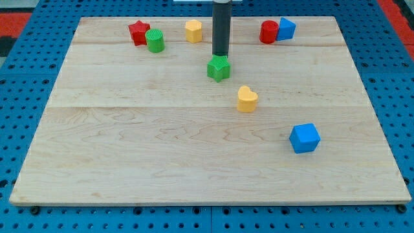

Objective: Push the yellow hexagon slightly to the right of the green circle

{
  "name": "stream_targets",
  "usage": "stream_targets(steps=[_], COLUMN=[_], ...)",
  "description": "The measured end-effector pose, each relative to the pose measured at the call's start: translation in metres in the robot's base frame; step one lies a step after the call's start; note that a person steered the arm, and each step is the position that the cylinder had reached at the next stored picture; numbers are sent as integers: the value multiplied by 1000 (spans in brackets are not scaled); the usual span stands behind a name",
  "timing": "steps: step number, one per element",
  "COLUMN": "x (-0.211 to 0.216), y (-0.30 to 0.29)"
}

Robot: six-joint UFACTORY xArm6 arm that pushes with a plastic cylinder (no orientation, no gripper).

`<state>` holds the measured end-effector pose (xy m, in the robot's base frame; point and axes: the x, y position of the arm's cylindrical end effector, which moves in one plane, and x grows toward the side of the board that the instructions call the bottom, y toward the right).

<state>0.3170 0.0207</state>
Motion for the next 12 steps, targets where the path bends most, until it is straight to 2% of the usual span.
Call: stream_targets(steps=[2, 4, 5, 6, 7, 8, 10, 11, 12], x=[-30, -75, -112, -119, -104, -93, -111, -92, -91], y=[-46, -5, -30, -69, -75, -72, -33, -42, -83])
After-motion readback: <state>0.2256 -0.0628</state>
